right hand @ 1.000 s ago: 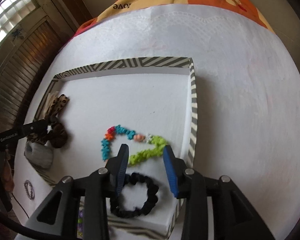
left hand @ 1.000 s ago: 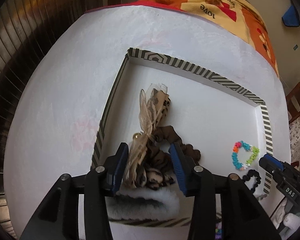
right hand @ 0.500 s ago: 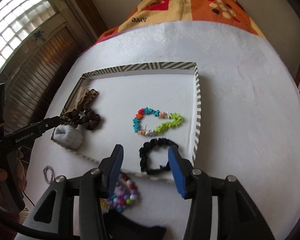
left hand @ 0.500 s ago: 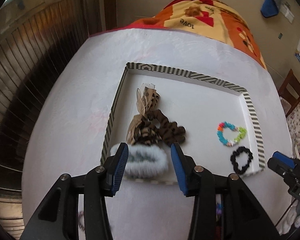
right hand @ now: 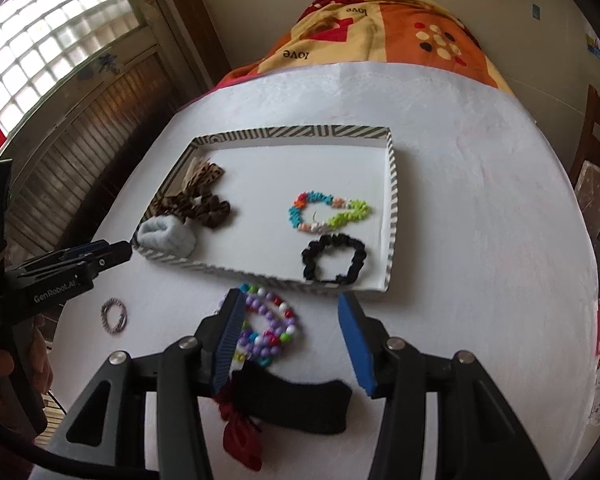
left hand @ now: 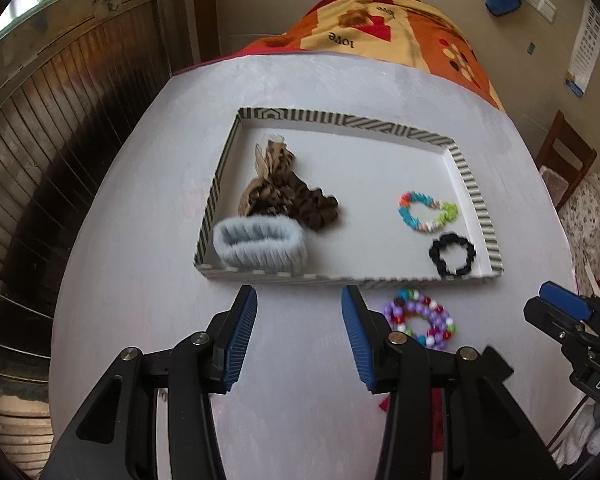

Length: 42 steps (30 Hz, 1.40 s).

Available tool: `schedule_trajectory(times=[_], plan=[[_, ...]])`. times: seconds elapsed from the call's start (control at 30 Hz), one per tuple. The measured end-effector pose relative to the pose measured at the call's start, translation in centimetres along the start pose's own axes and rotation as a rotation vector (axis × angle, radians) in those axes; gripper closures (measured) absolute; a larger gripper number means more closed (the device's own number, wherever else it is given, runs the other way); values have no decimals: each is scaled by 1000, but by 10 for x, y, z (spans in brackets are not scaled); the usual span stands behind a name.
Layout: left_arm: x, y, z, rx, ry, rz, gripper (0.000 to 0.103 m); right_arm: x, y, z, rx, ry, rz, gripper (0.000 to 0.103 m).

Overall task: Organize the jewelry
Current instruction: 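Withdraw both open grippers from the tray toward the remaining bracelets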

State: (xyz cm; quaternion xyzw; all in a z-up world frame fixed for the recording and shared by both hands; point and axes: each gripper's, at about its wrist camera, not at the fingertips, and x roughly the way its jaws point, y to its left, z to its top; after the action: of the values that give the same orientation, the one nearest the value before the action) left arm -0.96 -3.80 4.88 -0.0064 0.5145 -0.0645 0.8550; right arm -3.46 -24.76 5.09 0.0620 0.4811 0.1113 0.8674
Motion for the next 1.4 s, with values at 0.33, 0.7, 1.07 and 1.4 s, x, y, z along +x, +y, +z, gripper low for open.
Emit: schedule_trajectory(times=[0.33,0.7,1.07,1.4], plan=[[-12,-9,-23,40,-6,-11,67,-16,-2,-26,5,0,-27,52],[-10,-6,-34,19,37,-69,67,-21,-20,-51,52,29,-59,52],[-2,-6,-38,6,72,-85,67,-7,-17,-58,38,78,-44,52],[7,-2,-39,-21,99,-84,67,20,-10,-46,2,107,26,52]])
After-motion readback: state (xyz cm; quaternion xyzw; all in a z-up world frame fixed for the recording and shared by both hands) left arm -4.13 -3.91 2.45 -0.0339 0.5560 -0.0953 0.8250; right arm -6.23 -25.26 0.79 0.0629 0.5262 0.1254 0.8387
